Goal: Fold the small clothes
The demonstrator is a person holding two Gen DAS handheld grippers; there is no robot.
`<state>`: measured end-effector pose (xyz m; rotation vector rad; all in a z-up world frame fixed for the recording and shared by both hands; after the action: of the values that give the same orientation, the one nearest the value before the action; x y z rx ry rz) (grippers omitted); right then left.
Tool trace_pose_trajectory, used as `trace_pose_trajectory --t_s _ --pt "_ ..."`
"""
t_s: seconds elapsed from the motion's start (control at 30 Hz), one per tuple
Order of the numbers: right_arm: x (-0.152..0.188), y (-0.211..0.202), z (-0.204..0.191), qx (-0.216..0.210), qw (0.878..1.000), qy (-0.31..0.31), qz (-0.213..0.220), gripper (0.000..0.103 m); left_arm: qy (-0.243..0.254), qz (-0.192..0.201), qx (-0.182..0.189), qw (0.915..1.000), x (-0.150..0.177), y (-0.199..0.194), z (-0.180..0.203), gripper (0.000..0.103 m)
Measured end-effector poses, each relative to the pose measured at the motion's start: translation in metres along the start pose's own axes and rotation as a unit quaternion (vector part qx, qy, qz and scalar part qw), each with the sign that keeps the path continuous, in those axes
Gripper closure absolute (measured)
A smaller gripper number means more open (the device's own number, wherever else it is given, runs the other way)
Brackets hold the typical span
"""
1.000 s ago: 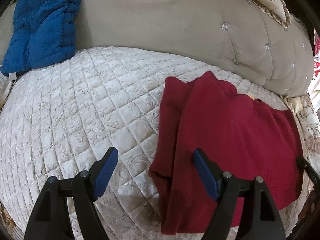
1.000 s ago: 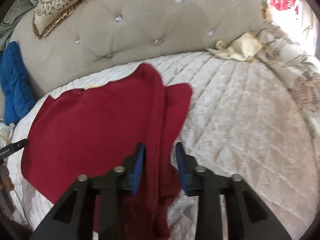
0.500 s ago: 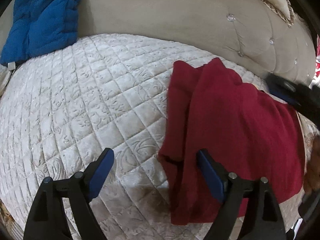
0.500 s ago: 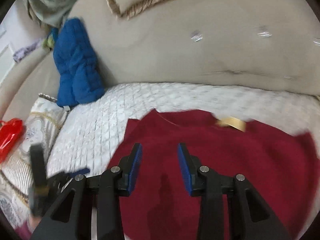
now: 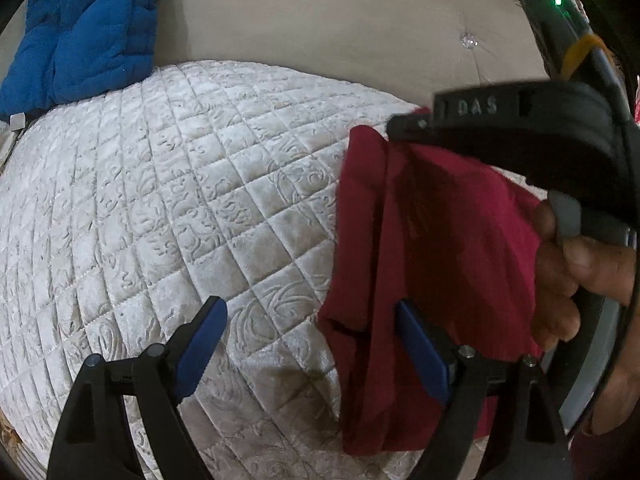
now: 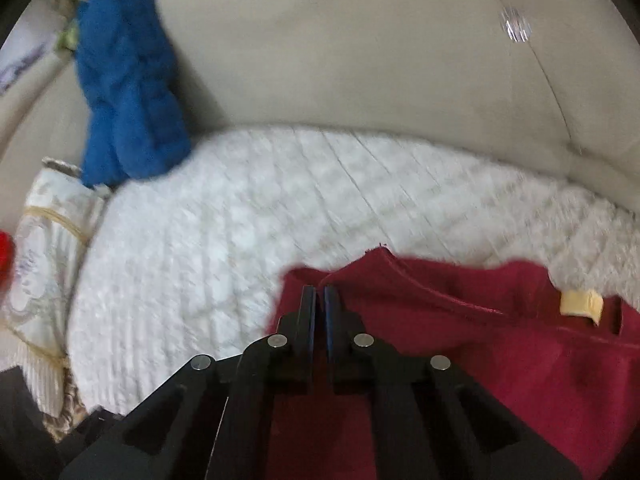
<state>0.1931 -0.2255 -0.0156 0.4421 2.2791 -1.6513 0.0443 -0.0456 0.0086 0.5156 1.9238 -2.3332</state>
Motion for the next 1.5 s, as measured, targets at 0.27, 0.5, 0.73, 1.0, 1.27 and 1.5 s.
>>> trace_pose_trajectory --t_s 0.27,0.5,0.73,1.0,1.27,1.5 --pt "0.010 0.016 0.006 -0.035 0.999 0.003 -0.016 0.100 0.005 -0.001 -0.009 0.9999 0.000 0.004 0.000 0.014" --pt "0.036 -0.037 0.033 -0.010 0.999 0.010 0.032 0.093 0.001 0.002 -0.010 0.9999 0.000 0.005 0.000 0.014" --pt "0.049 -0.012 0.060 0.034 0.998 0.024 0.038 0.093 0.000 0.004 -0.017 0.9998 0.001 0.005 0.000 0.011" --pt "0.080 -0.061 0.085 0.079 0.994 0.039 0.070 0.093 0.002 0.005 -0.020 0.9998 0.000 0.007 0.002 0.011" --pt "0.115 -0.084 0.133 0.095 0.989 0.092 0.061 0.090 0.003 0.013 -0.024 0.9996 0.000 0.008 0.003 0.011" --pt "0.163 -0.130 0.128 0.101 0.988 0.086 0.079 0.080 0.002 0.021 -0.021 0.9996 -0.001 0.005 0.004 0.011"
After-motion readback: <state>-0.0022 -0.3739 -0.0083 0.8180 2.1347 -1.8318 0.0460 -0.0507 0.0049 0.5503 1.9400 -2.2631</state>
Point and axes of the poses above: each gripper's, at about its wrist camera, not at the fingertips, and y roughly the way its jaws point, z to its right, x to its underside, the point moved 4 cm from there along y, roughly the way its jaws point, and after that the axes turned 9 degrees about -z, right-handed, at the moved point
